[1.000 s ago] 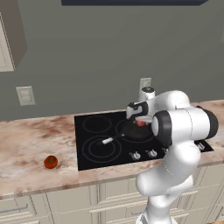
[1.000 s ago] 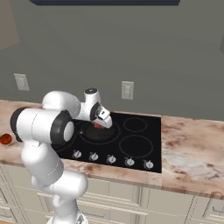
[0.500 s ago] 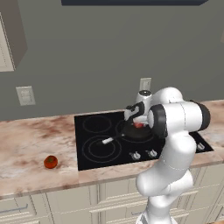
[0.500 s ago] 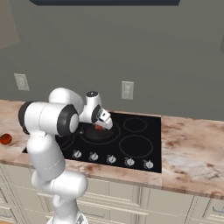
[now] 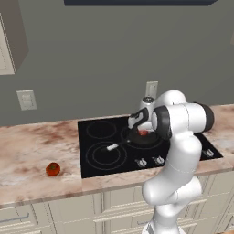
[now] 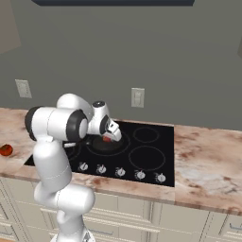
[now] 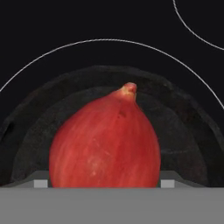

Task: Place the pan on the center burner on the stove. Then place the tomato and the onion in the pan and turn on the center burner.

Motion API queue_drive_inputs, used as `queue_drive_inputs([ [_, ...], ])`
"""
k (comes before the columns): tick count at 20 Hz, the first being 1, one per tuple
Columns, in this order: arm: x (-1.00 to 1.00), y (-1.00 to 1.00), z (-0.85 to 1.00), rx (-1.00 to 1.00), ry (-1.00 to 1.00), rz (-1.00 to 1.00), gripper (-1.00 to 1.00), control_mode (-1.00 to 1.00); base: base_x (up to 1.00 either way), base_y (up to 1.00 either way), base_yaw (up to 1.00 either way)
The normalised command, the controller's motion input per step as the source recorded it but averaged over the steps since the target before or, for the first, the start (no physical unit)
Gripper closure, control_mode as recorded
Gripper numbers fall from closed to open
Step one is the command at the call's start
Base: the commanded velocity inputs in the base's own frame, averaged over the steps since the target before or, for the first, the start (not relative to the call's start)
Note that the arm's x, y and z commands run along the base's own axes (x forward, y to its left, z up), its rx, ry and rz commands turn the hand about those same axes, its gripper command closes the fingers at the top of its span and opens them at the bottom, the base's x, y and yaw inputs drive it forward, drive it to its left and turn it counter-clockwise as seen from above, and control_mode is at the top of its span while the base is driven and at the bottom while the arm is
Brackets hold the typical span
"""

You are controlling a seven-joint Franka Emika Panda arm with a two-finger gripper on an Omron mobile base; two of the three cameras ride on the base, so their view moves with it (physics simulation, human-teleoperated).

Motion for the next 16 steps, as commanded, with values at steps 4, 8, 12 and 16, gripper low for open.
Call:
queue_drive_inputs([
  [4,0.01,0.00,-0.17,-0.02,0.00,0.00,1.00,-1.00,0.00,0.00,0.00],
  [8,0.00,0.00,-0.17,-0.02,0.00,0.00,1.00,-1.00,0.00,0.00,0.00],
  [12,0.01,0.00,-0.16,-0.02,0.00,0.01,1.00,-1.00,0.00,0.00,0.00],
  [16,0.00,0.07,-0.11,-0.04,0.00,0.01,-1.00,-1.00,0.00,0.00,0.00],
])
